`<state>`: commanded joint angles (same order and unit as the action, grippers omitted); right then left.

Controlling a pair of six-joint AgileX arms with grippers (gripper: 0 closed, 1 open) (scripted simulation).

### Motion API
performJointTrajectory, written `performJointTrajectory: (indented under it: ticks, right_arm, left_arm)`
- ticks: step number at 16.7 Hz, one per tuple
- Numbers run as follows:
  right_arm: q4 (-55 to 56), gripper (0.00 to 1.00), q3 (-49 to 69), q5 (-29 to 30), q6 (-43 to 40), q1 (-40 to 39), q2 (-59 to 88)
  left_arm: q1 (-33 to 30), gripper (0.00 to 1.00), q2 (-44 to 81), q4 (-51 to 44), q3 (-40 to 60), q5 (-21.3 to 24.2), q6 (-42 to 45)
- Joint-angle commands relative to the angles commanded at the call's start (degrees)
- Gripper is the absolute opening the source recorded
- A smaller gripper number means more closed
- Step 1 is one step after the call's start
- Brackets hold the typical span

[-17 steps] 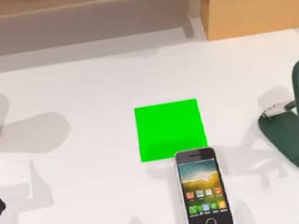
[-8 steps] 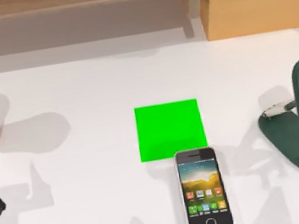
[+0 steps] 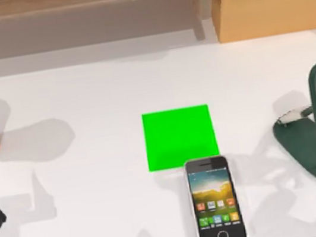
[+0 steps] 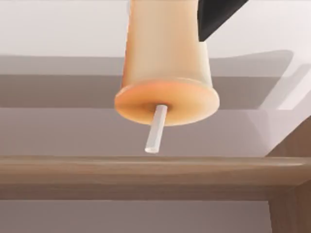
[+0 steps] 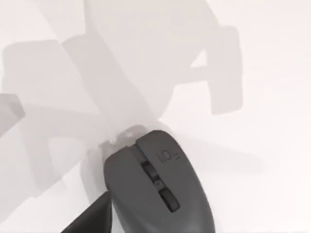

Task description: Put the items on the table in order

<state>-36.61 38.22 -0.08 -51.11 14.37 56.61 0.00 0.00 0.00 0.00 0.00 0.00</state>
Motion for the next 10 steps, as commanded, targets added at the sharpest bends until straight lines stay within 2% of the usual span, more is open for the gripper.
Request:
performJointTrajectory:
  ticks: [5, 10]
  right_arm:
    - [-13.0, 1.0, 13.6, -0.1, -18.2, 5.1, 20.1]
    - [-21.6, 1.0, 22.6, -0.2, -30.2, 8.4, 33.6]
  left_arm:
    - [0.0, 1.0, 0.0, 0.0, 0.0, 0.0, 0.0]
    - [0.0, 1.0, 0.0, 0.0, 0.0, 0.0, 0.0]
